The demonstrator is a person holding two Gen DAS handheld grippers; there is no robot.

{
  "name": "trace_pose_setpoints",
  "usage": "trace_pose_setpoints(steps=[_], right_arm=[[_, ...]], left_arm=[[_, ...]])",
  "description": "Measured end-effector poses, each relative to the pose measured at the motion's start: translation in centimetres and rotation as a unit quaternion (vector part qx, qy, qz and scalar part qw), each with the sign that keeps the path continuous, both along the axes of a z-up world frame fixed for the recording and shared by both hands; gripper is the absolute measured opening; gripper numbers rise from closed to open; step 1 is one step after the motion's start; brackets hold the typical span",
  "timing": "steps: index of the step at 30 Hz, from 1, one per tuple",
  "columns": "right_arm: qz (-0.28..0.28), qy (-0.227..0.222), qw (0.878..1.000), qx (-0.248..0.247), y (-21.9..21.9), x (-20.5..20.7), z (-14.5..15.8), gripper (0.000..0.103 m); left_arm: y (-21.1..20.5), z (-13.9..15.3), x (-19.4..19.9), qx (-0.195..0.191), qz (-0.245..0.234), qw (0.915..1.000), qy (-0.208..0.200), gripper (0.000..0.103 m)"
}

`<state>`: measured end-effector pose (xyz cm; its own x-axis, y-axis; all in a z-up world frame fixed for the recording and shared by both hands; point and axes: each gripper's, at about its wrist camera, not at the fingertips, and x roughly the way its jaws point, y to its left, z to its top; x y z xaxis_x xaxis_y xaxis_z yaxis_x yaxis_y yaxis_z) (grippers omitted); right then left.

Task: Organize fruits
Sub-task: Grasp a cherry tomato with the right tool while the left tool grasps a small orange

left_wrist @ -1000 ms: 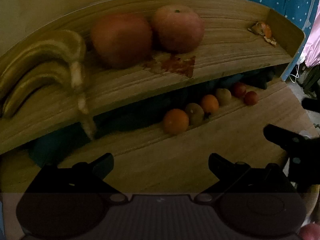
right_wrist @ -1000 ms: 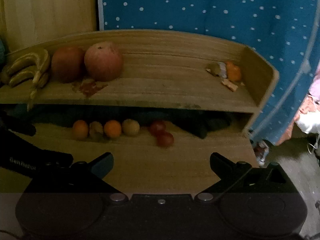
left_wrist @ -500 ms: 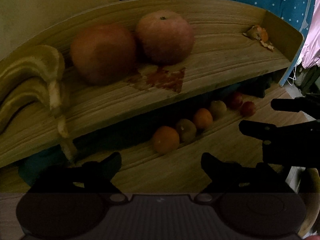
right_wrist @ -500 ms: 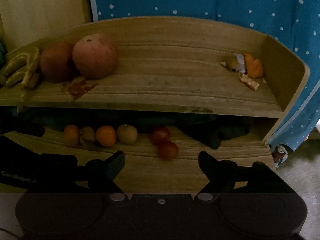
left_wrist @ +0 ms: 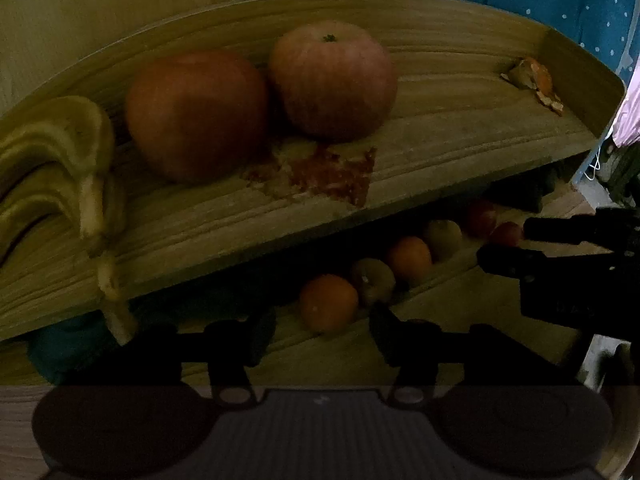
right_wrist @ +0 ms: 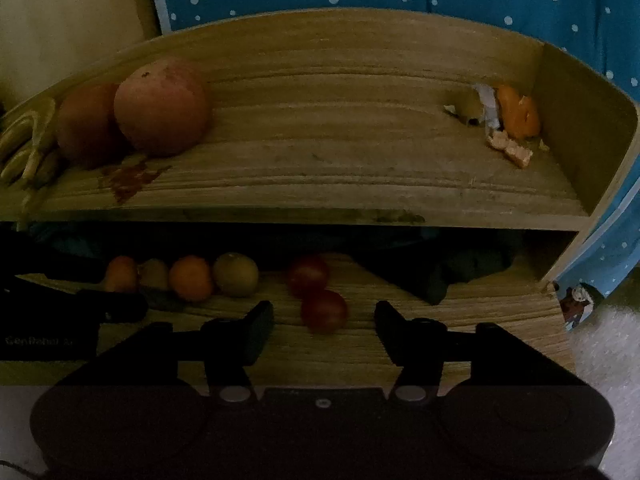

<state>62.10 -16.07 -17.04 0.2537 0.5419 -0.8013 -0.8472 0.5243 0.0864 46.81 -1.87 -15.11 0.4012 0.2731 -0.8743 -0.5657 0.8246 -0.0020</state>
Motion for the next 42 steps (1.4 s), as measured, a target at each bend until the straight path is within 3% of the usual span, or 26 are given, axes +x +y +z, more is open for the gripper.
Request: trace_pose_setpoints(steps=[5, 15, 39, 42], right_arm=[[0.0, 0.004, 1.0, 0.007, -0.1, 0.3, 0.0, 0.041], [0.006, 0.012, 1.0, 0.011, -0.5, -0.8, 0.3, 0.028], [-0.002, 0.018, 1.0, 0.005, -1.1, -4.4, 0.7, 0.029], [0.002, 0.016, 1.0, -0.001, -0.2, -4.6, 0.7, 0.025]], left_arm=[[0.0, -0.3, 0.2, -0.003, 0.0, 1.0, 0.001, 0.041], [-0.2, -0.6, 0.4, -0.001, -0.002, 1.0, -0.004, 0.035], [-1.5, -0.3, -2.1, -0.019, -0.039, 0.999, -0.014, 0.034], [-1.7, -0.2, -2.2, -0.02, -0.043, 0.9988, -0.014, 0.034]])
